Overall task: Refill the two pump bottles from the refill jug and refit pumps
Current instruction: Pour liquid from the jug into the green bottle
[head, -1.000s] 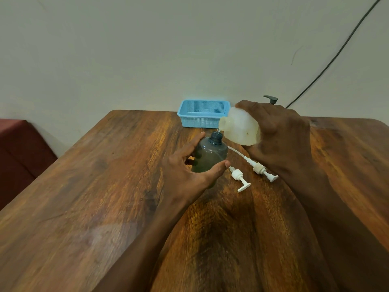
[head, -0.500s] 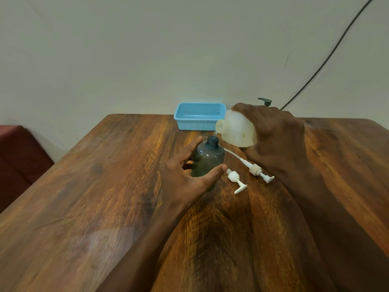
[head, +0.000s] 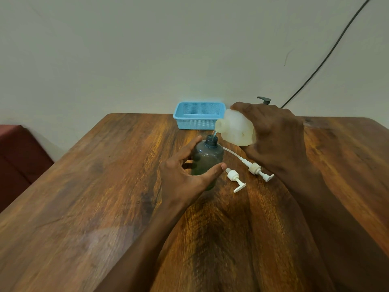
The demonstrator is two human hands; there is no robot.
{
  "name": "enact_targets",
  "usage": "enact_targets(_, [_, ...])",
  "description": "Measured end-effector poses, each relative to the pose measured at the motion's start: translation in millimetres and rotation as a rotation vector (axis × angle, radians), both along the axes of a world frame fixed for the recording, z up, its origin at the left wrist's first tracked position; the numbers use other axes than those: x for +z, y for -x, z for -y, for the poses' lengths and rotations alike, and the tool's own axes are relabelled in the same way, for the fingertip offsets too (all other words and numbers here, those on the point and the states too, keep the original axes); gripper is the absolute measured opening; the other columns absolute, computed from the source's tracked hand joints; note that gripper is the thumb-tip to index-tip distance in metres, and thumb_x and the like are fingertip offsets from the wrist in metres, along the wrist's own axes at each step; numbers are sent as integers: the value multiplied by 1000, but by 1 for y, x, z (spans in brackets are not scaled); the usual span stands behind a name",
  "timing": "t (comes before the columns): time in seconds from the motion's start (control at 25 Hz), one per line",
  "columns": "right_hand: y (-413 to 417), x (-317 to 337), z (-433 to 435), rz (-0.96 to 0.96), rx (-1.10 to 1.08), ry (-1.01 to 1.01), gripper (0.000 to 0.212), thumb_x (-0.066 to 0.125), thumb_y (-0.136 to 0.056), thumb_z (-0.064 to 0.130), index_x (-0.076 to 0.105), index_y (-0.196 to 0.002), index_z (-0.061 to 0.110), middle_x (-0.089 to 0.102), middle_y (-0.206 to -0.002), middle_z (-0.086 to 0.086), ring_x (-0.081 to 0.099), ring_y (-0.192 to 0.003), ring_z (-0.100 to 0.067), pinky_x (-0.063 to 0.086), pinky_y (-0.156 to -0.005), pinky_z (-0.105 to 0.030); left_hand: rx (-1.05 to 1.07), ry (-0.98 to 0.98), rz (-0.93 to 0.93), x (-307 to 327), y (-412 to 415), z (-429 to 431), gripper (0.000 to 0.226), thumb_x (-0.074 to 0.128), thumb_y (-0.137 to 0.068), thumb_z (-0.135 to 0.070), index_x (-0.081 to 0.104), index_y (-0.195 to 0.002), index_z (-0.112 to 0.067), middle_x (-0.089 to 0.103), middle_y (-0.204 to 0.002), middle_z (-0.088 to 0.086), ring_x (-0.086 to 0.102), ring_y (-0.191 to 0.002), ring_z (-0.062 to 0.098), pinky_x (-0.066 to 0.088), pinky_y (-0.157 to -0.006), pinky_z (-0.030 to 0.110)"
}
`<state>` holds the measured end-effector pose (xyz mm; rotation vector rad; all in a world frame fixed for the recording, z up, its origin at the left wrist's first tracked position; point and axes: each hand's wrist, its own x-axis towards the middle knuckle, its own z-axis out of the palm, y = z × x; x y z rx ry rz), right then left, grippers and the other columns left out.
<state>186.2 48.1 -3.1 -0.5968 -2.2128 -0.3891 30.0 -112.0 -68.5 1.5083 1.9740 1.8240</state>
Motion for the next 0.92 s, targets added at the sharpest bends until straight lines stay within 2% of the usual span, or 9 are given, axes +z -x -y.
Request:
enact_targets(0.28, [-2,2,1,-6,-8,-9,83,92,-68,38,55,-141,20,69,-125,-13,69,-101,-36,56,-88,-47,-3,-3,0,0,-1,1,84,81,-67,-67,52,-142,-43,62,-128,-25,64,-108,-13,53,-80,5])
enact_targets(0.56, [-1,1,0,-21,14,0,82,92,-69,37,57,-140,17,70,-125,-15,69,-99,-38,56,-88,-50,3,-14,0,-2,-2,-1,86,82,-66,-67,55,-143,-40,67,-130,-18,68,-109,-6,56,-81,10])
enact_targets(0.76, [0,0,-2,-16,20,-5,82,93,-68,35,57,-140,17,69,-126,-16,69,-100,-38,56,-89,-50,0,-14,17,0,-2,1,85,81,-66,-67,54,-142,-42,65,-127,-21,65,-107,-13,55,-80,7])
enact_targets(0.92, [0,0,-1,-11,15,-8,82,92,-68,36,57,-140,17,69,-127,-16,69,-102,-39,55,-90,-50,3,-10,13,0,-2,0,87,81,-66,-67,53,-143,-40,65,-129,-20,65,-107,-12,54,-80,6])
